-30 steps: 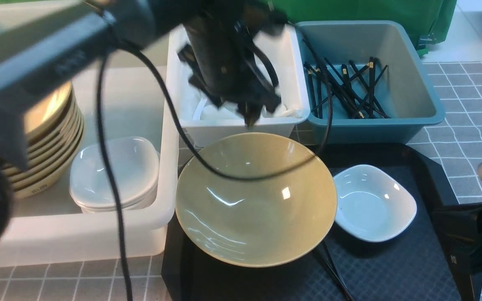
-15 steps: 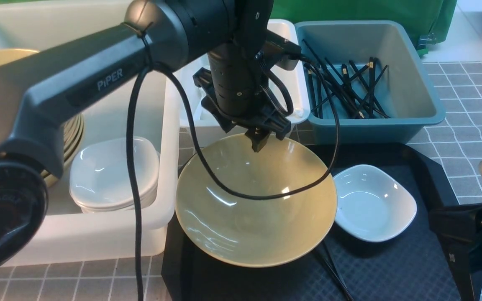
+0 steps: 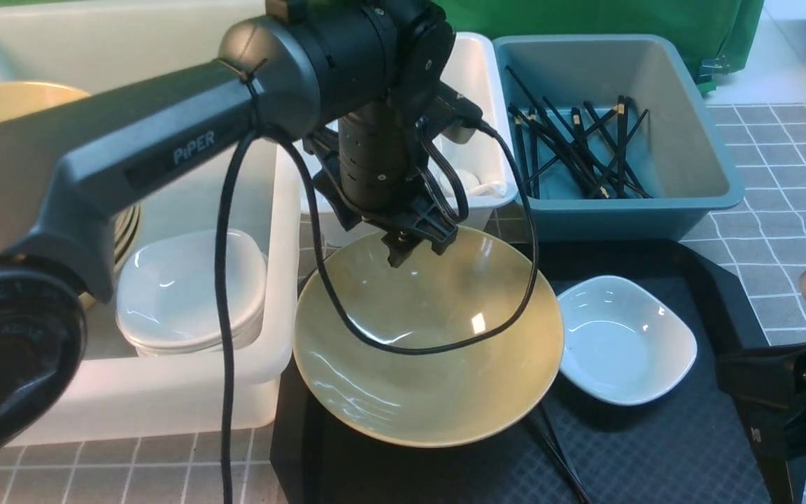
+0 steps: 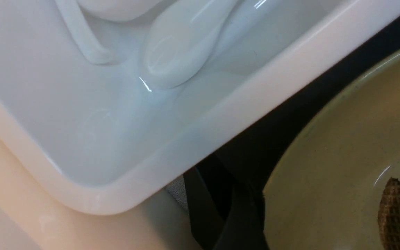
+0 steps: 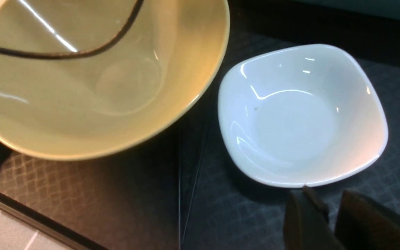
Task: On grey table put chopsticks spoon bowls plates into blue grey white boxes.
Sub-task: 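Grasp the large bowl on the tray by its rim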
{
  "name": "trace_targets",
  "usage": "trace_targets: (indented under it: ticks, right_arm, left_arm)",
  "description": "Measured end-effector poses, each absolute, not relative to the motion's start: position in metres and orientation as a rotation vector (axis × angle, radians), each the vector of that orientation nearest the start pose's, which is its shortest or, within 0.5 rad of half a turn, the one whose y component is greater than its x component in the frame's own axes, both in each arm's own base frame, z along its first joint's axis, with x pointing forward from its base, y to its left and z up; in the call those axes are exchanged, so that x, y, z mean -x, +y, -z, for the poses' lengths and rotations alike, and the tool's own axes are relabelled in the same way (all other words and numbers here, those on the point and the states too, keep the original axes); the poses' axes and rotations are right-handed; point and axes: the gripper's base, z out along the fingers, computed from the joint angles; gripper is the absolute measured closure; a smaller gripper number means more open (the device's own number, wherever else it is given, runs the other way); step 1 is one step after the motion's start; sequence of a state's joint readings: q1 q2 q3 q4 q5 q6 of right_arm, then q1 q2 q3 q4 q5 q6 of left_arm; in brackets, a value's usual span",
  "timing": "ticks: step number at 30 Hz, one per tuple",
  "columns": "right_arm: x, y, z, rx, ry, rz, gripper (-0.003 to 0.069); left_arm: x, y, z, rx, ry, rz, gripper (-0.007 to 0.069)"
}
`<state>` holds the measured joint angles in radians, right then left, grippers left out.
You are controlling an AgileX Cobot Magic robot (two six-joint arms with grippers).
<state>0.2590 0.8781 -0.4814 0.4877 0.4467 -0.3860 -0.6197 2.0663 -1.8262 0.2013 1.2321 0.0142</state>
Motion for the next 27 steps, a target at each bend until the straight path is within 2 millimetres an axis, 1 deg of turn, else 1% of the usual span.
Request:
trace_targets:
  ticks: [6, 10, 12, 14, 16, 18, 19, 20, 24, 26, 27]
  right_arm:
    - [-0.152, 0.06, -0.251, 0.339, 2.279, -0.403, 0.0488]
    - [-0.152, 0.06, -0.251, 0.338, 2.28, -0.404, 0.0486]
    - [-0.152, 0.06, -0.251, 0.338, 2.28, -0.404, 0.0487]
    - [-0.152, 0.06, -0.251, 0.337, 2.28, -0.405, 0.0487]
    - [-0.152, 0.06, -0.251, 0.337, 2.28, -0.405, 0.0487]
    - [-0.152, 0.06, -0.251, 0.337, 2.28, -0.405, 0.0487]
    - [-0.152, 0.06, -0.251, 0.337, 2.28, -0.405, 0.0487]
    - [-0.152, 0.06, -0.251, 0.337, 2.28, -0.405, 0.0487]
    - [-0.152, 0.06, -0.251, 0.337, 2.28, -0.405, 0.0487]
    - [-0.152, 0.06, -0.251, 0.337, 2.28, -0.405, 0.0487]
    - [-0.152, 0.06, -0.251, 0.337, 2.28, -0.405, 0.0487]
  left_arm:
    - [-0.37, -0.245, -0.224, -0.966, 2.791, -0.178, 0.02]
    - [-0.369, -0.248, -0.219, -0.96, 2.818, -0.13, 0.0212]
    - [-0.368, -0.249, -0.219, -0.953, 2.829, -0.099, 0.0249]
    - [-0.366, -0.251, -0.219, -0.963, 2.833, -0.072, 0.0316]
    - [-0.366, -0.251, -0.219, -0.97, 2.833, -0.062, 0.0354]
    - [-0.364, -0.251, -0.22, -1.013, 2.84, -0.05, 0.0454]
    - [-0.363, -0.251, -0.22, -1.017, 2.84, -0.048, 0.0454]
    - [-0.363, -0.252, -0.221, -1.029, 2.834, -0.019, 0.0511]
    - [-0.364, -0.253, -0.223, -1.013, 2.823, 0.043, 0.0519]
    - [-0.364, -0.251, -0.226, -1.02, 2.824, 0.09, 0.0538]
    - [-0.364, -0.249, -0.231, -1.024, 2.819, 0.13, 0.0563]
